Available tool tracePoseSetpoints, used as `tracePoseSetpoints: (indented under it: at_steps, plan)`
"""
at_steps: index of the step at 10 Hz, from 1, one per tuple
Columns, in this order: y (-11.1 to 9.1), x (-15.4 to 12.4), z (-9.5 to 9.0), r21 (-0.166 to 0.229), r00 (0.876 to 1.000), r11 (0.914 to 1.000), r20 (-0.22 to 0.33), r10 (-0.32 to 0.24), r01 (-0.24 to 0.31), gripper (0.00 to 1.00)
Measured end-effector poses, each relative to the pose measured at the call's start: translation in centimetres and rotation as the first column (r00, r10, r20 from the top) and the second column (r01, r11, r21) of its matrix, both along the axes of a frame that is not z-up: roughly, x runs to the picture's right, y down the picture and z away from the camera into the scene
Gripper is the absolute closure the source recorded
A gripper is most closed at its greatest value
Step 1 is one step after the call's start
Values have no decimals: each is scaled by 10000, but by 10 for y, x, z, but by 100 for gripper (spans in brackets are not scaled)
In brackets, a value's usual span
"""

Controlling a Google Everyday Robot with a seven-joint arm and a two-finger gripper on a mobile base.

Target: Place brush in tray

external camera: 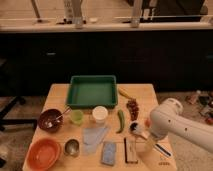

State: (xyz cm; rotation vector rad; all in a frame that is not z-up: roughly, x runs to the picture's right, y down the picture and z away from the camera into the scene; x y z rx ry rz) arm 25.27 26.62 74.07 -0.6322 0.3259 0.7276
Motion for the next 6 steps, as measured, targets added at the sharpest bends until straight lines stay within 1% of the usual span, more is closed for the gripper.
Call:
tracePoseSetpoints:
  at_steps: [2,4,6]
  plan:
    - [20,-1,10,-260,10000,9996,58,54,-52,20]
    - [29,-7,18,-393,9997,9992,237,56,-46,20]
    - [33,-8,22,-489,9994,9988,342,96,-79,20]
